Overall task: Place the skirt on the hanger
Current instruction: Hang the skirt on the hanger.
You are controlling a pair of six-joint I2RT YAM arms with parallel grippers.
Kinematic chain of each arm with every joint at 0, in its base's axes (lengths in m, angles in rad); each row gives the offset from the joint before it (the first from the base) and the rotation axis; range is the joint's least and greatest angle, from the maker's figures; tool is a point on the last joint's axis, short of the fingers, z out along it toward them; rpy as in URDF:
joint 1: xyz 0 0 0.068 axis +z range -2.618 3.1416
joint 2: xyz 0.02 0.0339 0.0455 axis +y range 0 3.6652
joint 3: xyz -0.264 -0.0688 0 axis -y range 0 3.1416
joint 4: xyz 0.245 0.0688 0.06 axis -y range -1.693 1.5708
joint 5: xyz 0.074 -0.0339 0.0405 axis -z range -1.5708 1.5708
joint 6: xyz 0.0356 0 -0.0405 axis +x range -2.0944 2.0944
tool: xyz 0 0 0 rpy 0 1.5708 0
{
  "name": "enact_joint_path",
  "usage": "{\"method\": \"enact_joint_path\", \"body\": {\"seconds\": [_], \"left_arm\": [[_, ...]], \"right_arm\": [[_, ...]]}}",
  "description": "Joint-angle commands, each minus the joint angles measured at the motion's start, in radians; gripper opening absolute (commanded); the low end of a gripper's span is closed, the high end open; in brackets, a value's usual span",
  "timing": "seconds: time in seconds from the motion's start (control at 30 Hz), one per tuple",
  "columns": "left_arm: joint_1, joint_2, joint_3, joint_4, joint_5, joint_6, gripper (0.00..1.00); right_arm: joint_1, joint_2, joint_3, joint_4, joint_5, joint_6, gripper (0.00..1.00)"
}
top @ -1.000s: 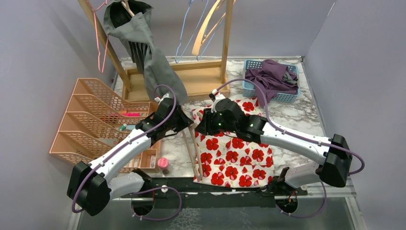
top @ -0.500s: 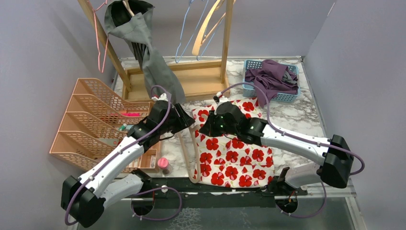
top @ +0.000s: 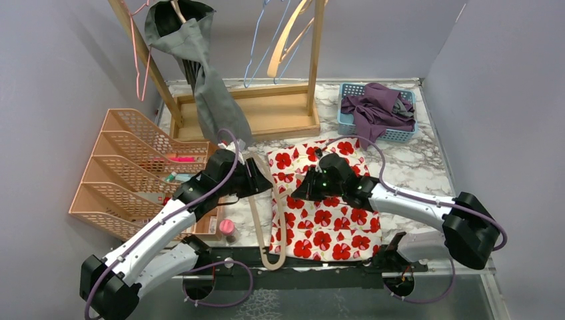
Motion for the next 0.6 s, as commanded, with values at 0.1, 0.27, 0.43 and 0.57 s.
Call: {"method": "enact_joint_path", "body": {"seconds": [0.1,0.27,0.43,0.57], "left_arm": [[-0.081,0.034,-0.06,-0.124,0.017,0.018,0.49],[-0.124,0.071,-0.07,-0.165,0.066,0.027,0.49],[-0.199,0.117,-0.083,-0.183,0.049,-0.017,0.49],[-0.27,0.17,-0.097,-0.176,0.03,-0.068,0.49]], "right_arm": [[-0.043,-0.014,-0.17,0.307,-0.122,-0.001,0.01],[-0.056,-0.005,-0.241,0.432,-0.154,-0.029,0.01],[-0.076,0.014,-0.275,0.473,-0.166,-0.034,0.01],[-0.094,0.025,-0.296,0.503,-0.182,-0.032,0.01]]}}
